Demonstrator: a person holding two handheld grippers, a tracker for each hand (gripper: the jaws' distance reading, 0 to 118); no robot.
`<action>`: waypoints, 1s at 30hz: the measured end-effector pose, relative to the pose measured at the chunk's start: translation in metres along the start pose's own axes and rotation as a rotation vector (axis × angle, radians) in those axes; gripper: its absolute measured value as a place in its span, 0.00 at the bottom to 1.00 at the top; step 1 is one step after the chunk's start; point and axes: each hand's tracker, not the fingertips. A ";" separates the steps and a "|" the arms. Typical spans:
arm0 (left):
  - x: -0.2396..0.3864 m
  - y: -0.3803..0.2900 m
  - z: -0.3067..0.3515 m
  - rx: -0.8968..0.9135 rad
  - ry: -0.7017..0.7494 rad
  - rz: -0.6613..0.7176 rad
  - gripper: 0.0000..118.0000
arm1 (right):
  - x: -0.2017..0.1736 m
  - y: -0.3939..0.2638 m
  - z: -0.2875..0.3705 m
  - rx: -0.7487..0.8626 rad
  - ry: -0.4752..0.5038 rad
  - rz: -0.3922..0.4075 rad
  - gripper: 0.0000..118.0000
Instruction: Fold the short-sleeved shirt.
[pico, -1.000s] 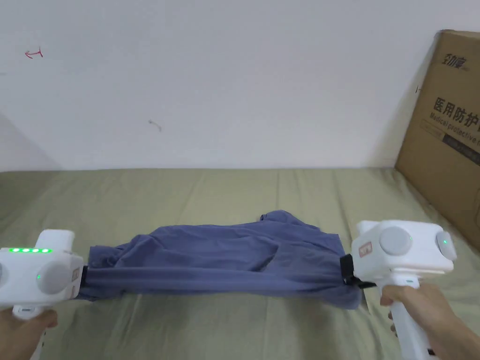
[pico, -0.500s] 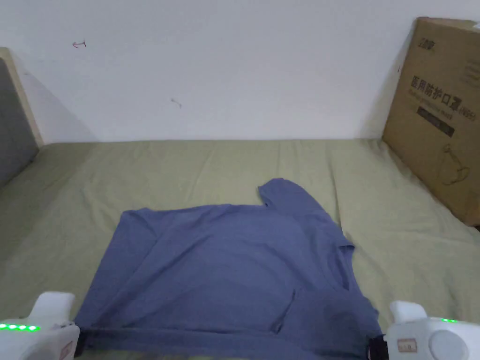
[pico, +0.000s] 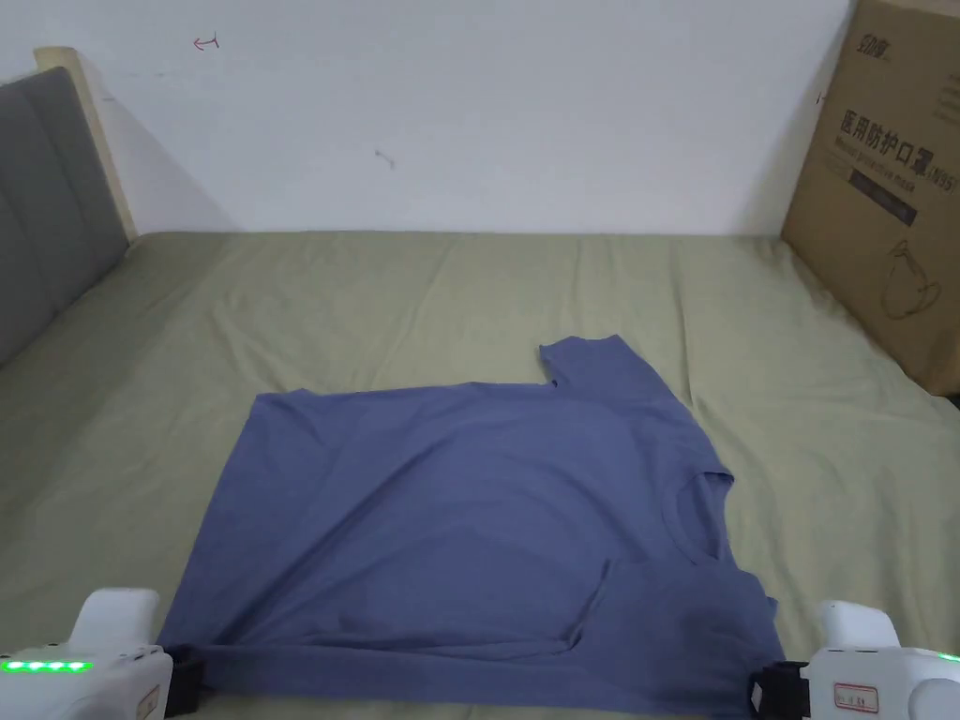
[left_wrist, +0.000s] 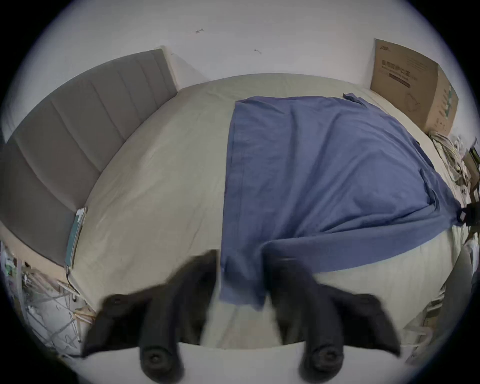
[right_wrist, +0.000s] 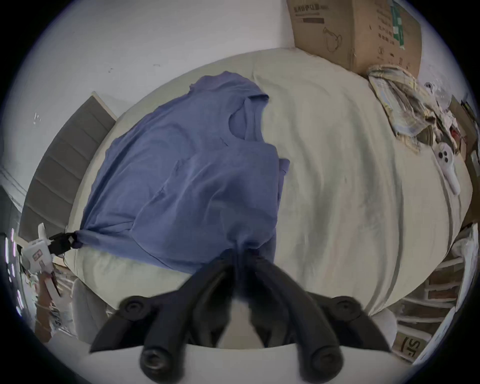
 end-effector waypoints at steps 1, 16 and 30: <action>-0.002 -0.001 0.003 -0.004 -0.009 0.005 0.76 | -0.001 0.001 0.002 0.006 -0.034 0.033 0.41; -0.012 -0.044 0.067 0.021 -0.178 0.081 0.00 | -0.022 -0.020 0.038 0.163 -0.076 0.104 0.00; -0.012 -0.022 0.042 0.057 -0.082 0.086 0.80 | -0.023 -0.033 0.015 0.049 -0.045 0.060 0.00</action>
